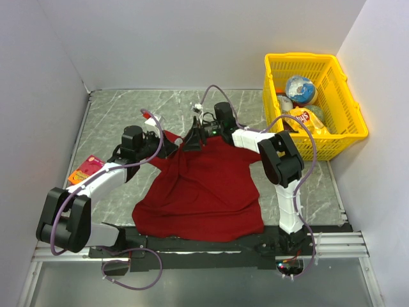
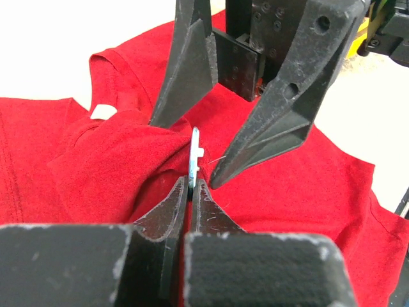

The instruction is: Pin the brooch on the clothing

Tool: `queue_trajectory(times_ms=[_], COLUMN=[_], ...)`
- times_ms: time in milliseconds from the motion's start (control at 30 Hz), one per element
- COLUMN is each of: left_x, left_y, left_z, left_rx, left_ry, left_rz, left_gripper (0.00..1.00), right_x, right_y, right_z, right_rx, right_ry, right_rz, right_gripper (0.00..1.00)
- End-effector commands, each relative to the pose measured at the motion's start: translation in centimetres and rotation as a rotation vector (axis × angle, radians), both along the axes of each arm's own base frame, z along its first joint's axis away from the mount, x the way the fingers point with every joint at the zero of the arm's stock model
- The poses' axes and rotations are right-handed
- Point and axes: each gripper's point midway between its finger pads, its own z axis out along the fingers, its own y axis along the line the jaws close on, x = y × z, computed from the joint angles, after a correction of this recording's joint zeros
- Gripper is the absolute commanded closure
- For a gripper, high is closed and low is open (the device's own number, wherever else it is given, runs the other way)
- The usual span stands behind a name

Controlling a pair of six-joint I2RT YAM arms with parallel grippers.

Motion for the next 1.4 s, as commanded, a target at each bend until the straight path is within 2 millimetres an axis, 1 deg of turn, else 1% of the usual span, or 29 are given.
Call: queue_trajectory(times_ms=[0,100,300,333,367,733,767,967,1067,1367], left_x=[-0.2,-0.2,-0.3,-0.2,-0.2,-0.3,-0.3,-0.1,-0.1,-0.2], left_y=[-0.7,-0.7,-0.8,-0.7,-0.7,-1.0,-1.0,-1.1,-1.1,-1.2], left_z=[2.6,2.4,2.4,2.4,2.4,2.4,2.3,1.8,1.5,1.7], left_rx=[-0.026,-0.025,-0.024,-0.021,-0.02,-0.023,-0.022,-0.006,0.004,0.009], left_ry=[-0.097,-0.094,-0.091,-0.091,-0.091,-0.089,-0.086,-0.075,-0.069,-0.079], left_rz=[-0.052,-0.056,-0.06,-0.059,-0.059,-0.073,-0.073,-0.072,-0.071,-0.075], left_gripper=[0.99,0.99,0.99,0.99,0.99,0.99,0.99,0.99,0.99,0.99], right_x=[0.3,0.3,0.4,0.4,0.3,0.6,0.7,0.8,1.1,1.3], right_y=[0.9,0.9,1.0,1.0,0.9,0.5,0.5,0.4,0.3,-0.1], right_z=[3.1,3.5,3.5,3.8,3.7,5.0,4.9,5.6,5.5,6.5], right_rx=[0.063,0.071,0.07,0.078,0.078,0.084,0.078,0.08,0.076,0.081], right_ry=[-0.082,-0.091,-0.083,-0.098,-0.09,-0.117,-0.116,-0.14,-0.141,-0.155], right_rz=[0.023,0.026,0.033,0.034,0.033,0.017,0.015,0.01,0.006,0.006], right_gripper=[0.27,0.27,0.29,0.29,0.29,0.3,0.3,0.3,0.3,0.29])
